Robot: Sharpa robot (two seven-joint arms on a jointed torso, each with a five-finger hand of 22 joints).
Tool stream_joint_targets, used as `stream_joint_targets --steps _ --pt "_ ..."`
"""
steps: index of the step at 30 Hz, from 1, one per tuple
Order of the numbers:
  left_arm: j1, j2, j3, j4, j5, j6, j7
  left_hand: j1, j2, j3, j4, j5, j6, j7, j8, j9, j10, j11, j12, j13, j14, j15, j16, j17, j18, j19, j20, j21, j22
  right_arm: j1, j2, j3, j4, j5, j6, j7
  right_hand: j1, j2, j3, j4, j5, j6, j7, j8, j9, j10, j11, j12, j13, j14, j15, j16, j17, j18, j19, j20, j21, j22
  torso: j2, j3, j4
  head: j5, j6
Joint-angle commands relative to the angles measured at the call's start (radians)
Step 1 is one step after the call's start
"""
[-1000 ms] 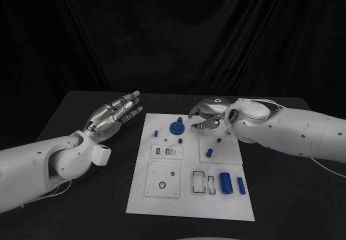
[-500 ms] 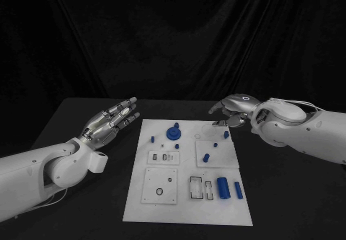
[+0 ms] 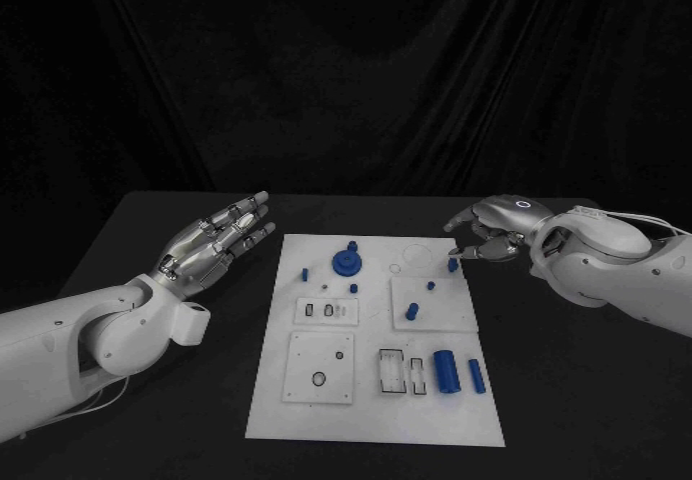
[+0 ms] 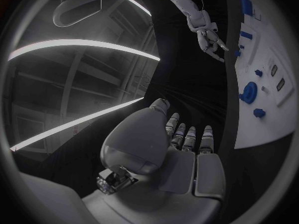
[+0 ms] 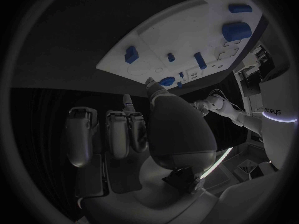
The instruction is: Assemble the parts on the task board
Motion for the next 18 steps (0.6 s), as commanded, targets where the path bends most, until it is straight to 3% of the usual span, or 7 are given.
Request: stream_joint_targets --steps 1,7,10,11,18 --pt "-0.001 -0.001 0.001 0.006 0.001 0.0 0.011 0.007 0.0 0.007 0.001 0.004 -0.002 0.001 0.002 0.001 0.0 0.004 0.006 0.001 0.0 0.005 0.003 0.0 0.011 -0.001 0.006 0.0 0.001 -0.011 -0.003 0.0 -0.001 -0.003 -0.038 -0.019 0.002 -0.008 -0.001 0.008 -0.008 0.003 -0.002 0.002 0.0 0.105 -0.006 0.002 0.263 0.104 -0.007 0.003 0.263 -0.017 0.058 -0.007 0.0 0.23 0.001 -0.0016 0.002 0.003 -0.006" --pt "-0.001 -0.003 0.001 0.009 0.001 -0.001 0.011 0.007 0.0 0.007 0.001 0.004 -0.002 0.001 0.002 0.001 0.0 0.004 0.006 0.001 0.0 0.005 0.003 0.0 0.011 -0.001 0.006 0.0 0.001 -0.034 -0.003 0.0 -0.009 -0.003 -0.042 -0.01 0.009 -0.013 -0.006 0.023 -0.023 0.007 -0.001 0.003 0.0 0.105 -0.004 0.002 0.263 0.104 -0.006 0.003 0.263 -0.017 0.057 -0.006 -0.002 0.23 -0.002 -0.0026 0.0005 0.002 -0.004" --pt "-0.001 -0.004 0.001 0.007 0.001 0.002 0.012 0.008 -0.001 0.008 0.0 0.004 -0.001 0.0 0.002 0.001 0.0 0.004 0.007 0.001 0.0 0.006 0.003 0.0 0.011 -0.001 0.006 -0.001 0.001 -0.042 0.0 0.0 -0.014 -0.003 -0.049 -0.008 0.014 -0.014 -0.006 0.026 -0.024 0.011 0.0 0.005 0.001 0.105 -0.004 0.002 0.263 0.104 -0.006 0.003 0.263 -0.017 0.057 -0.006 -0.001 0.23 -0.002 -0.0022 -0.0001 0.004 0.023" --pt "-0.001 -0.004 0.001 0.006 0.001 0.003 0.013 0.008 -0.001 0.008 0.0 0.004 -0.001 0.0 0.002 0.001 0.0 0.004 0.007 0.001 0.0 0.006 0.003 0.0 0.011 -0.001 0.006 -0.001 0.001 -0.044 0.001 0.0 -0.015 -0.003 -0.053 -0.007 0.015 -0.014 -0.006 0.027 -0.024 0.012 0.0 0.006 0.001 0.105 -0.004 0.002 0.263 0.104 -0.006 0.003 0.263 -0.017 0.058 -0.006 -0.001 0.23 -0.002 -0.0016 0.0006 0.004 0.025" --pt "-0.001 -0.005 0.001 0.003 0.001 0.005 0.013 0.008 -0.001 0.009 0.0 0.004 -0.003 0.0 0.002 0.001 0.0 0.004 0.006 0.001 0.0 0.006 0.003 0.0 0.011 -0.001 0.006 0.0 0.001 -0.059 0.006 0.0 -0.025 -0.003 -0.072 -0.001 0.034 -0.03 -0.016 0.058 -0.043 0.038 0.002 0.017 0.013 0.105 -0.002 0.002 0.263 0.104 -0.004 0.003 0.263 -0.019 0.062 -0.005 0.007 0.235 -0.003 -0.0007 0.0006 0.002 0.011"
